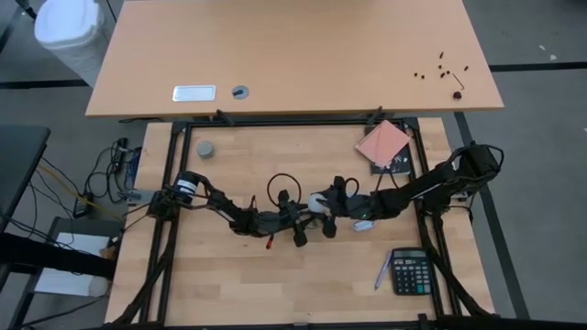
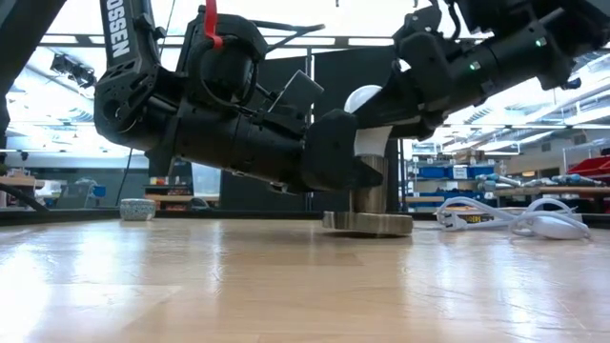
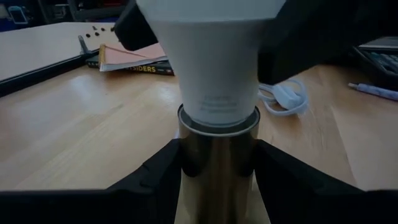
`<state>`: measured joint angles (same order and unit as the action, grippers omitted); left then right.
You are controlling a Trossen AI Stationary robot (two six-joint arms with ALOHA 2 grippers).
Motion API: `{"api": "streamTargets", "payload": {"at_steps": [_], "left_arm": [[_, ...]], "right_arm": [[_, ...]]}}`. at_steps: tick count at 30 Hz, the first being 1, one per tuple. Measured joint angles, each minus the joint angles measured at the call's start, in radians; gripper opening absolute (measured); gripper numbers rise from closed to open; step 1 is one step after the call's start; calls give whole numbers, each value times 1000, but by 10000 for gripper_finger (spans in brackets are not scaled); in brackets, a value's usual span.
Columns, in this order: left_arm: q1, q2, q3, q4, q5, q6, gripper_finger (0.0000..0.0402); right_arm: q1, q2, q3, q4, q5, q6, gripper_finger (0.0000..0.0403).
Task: Screw lightbulb
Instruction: Insert the white lightbulb into the golden lamp
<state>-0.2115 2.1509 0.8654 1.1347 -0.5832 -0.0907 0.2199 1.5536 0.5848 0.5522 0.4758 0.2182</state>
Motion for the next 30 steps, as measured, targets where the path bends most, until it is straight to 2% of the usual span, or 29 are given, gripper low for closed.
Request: {"api": "streamTargets", "payload": {"at_steps": [9,18,26,30], "left_arm": [[0,-1,0,-3,-24,-17,185],[0,-3,4,5,-43,-39,185],[-2,-3,3,2,-42,-43,185],[-1,-3,3,0,-41,-44,185]], "right_arm": [[4,0,14,-59,60,236,282],[60,0,15,-70,213,292,282],[55,0,28,-74,147,169,287],[26,0,30,-73,20,124,309]]}}
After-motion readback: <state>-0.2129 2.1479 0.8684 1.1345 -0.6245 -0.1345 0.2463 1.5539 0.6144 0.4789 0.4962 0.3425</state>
